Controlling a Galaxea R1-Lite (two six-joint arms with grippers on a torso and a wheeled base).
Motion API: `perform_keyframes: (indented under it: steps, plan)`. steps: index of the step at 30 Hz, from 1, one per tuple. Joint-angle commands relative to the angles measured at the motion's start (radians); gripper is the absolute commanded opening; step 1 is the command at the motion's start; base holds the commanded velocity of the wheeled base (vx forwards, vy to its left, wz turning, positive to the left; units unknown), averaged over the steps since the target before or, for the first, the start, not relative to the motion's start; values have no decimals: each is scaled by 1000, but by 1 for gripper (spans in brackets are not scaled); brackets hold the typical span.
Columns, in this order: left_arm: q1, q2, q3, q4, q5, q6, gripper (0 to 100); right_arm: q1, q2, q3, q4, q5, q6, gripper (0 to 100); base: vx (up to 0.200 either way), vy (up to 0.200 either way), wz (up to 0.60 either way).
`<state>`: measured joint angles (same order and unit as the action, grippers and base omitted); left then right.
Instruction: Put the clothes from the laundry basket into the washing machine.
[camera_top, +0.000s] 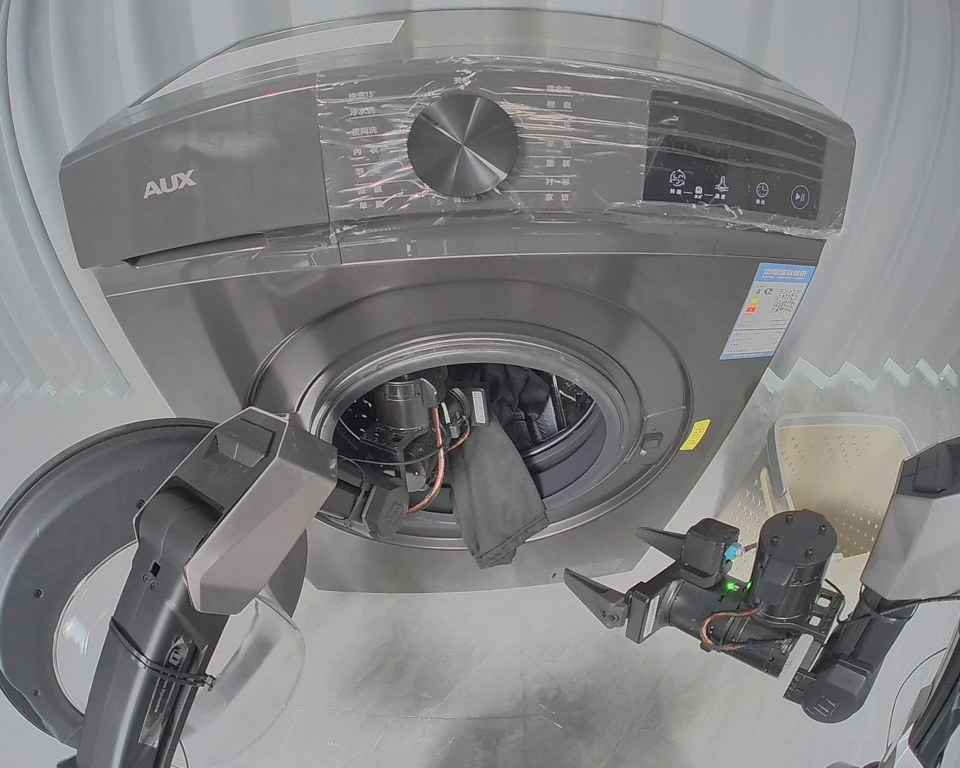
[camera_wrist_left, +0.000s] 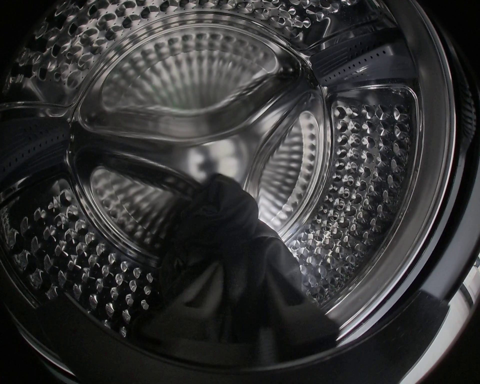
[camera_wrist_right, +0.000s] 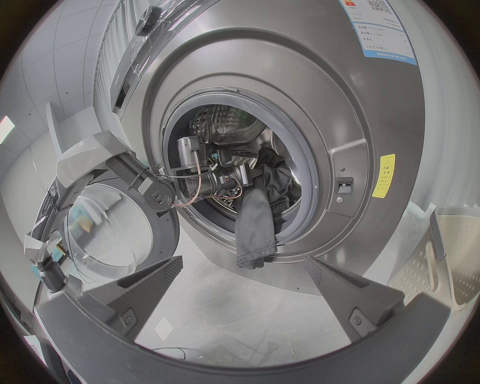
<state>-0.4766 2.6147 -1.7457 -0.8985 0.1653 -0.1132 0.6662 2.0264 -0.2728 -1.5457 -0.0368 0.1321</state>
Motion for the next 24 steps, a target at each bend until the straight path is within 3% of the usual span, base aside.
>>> perform_keyframes:
  steps: [1, 7, 12, 19, 24]
  plan:
    - [-2, 5, 23, 1, 0, 0, 100, 0, 2, 1, -1, 0, 0, 100, 0, 0, 0]
    - [-30, -38, 147, -8, 0, 0, 100, 7, -2, 20, -1, 2, 0, 100, 0, 0, 0]
    - [-60, -77, 287, -7, -27, 9, 100, 7, -2, 21, -1, 2, 0, 100, 0, 0, 0]
    - [-73, -61, 321, 0, -67, 12, 100, 7, 2, 32, -1, 2, 0, 100, 0, 0, 0]
    - [-63, -22, 319, -8, -69, 12, 100, 6, 2, 33, 1, 2, 0, 100, 0, 0, 0]
